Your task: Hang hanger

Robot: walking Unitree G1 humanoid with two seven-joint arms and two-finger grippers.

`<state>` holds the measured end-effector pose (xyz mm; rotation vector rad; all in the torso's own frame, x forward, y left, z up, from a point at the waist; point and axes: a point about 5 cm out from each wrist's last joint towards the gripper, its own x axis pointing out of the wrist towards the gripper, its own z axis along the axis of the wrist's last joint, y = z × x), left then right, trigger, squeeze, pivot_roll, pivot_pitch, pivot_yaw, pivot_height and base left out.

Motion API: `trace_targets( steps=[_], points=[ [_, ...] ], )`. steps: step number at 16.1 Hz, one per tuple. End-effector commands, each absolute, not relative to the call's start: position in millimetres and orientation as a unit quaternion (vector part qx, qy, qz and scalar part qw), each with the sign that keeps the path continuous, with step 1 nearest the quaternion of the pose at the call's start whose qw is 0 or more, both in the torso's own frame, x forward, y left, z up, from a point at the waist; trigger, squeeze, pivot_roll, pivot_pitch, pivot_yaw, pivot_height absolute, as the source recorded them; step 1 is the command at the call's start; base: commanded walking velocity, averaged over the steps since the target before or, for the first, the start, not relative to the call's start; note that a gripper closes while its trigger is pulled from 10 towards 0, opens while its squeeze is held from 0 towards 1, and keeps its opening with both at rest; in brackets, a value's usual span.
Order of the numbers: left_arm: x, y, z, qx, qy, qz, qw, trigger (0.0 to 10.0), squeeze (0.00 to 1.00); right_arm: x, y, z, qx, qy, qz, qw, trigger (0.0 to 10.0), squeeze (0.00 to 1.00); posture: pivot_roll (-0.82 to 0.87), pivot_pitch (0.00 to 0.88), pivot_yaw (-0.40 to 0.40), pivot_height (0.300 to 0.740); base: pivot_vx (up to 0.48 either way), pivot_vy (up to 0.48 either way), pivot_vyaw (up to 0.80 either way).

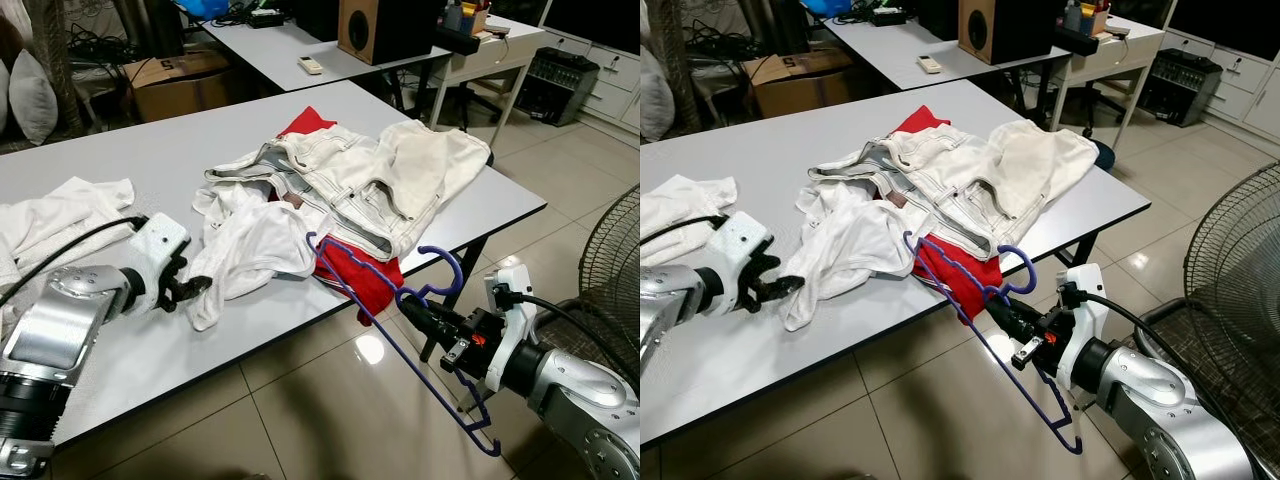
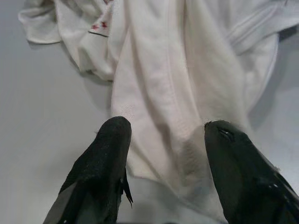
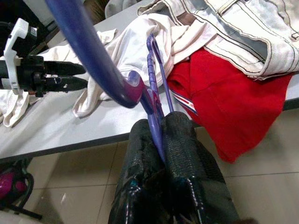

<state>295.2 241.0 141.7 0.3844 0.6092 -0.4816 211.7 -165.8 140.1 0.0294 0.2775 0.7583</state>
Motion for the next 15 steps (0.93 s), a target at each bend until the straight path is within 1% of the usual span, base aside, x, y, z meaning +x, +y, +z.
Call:
trace_targets(
  steps=[1, 2, 3, 4, 5, 6, 10, 15],
  points=[
    [294.6, 240.8, 139.2, 0.185, 0.300, -0.230, 0.907, 10.0, 0.00, 212.1, -164.1, 141.2, 0.014, 0.131, 0.373, 0.918, 10.0, 0.00, -0.12, 0.008, 0.033, 0.740, 0.000, 0.000, 0.00],
    [294.1, 240.5, 135.7, 0.192, 0.307, -0.229, 0.904, 9.6, 0.00, 211.7, -163.8, 141.3, 0.014, 0.131, 0.373, 0.918, 10.0, 0.00, -0.12, 0.009, 0.034, 0.740, 0.000, 0.000, 0.00],
    [293.9, 240.8, 134.3, 0.193, 0.308, -0.228, 0.903, 6.3, 0.00, 211.5, -163.6, 141.3, 0.015, 0.131, 0.373, 0.918, 10.0, 0.00, -0.12, 0.010, 0.033, 0.740, 0.000, 0.000, 0.00],
    [293.6, 239.9, 133.9, 0.186, 0.307, -0.232, 0.904, 3.8, 0.00, 211.2, -163.5, 141.2, 0.014, 0.132, 0.373, 0.918, 10.0, 0.00, -0.12, 0.010, 0.033, 0.740, 0.000, 0.000, 0.00],
    [292.9, 238.8, 133.6, 0.182, 0.307, -0.236, 0.904, 0.3, 0.00, 210.8, -163.4, 141.1, 0.015, 0.132, 0.373, 0.918, 10.0, 0.00, -0.12, 0.010, 0.031, 0.740, 0.000, 0.000, 0.00],
    [292.0, 238.1, 132.3, 0.182, 0.309, -0.237, 0.903, 0.0, 0.00, 210.6, -163.4, 140.9, 0.014, 0.133, 0.373, 0.918, 10.0, 0.00, -0.12, 0.010, 0.030, 0.740, 0.000, 0.000, 0.00],
    [292.5, 237.0, 127.0, 0.191, 0.313, -0.233, 0.901, 0.0, 0.00, 211.2, -162.7, 141.2, 0.014, 0.133, 0.374, 0.918, 10.0, 0.00, -0.12, 0.007, 0.028, 0.740, 0.000, 0.000, 0.00],
    [297.1, 243.3, 128.1, 0.213, 0.308, -0.213, 0.903, 0.0, 0.00, 210.7, -161.7, 141.0, 0.014, 0.133, 0.374, 0.918, 10.0, 0.00, -0.12, 0.010, 0.033, 0.740, 0.000, 0.000, 0.00]
  ],
)
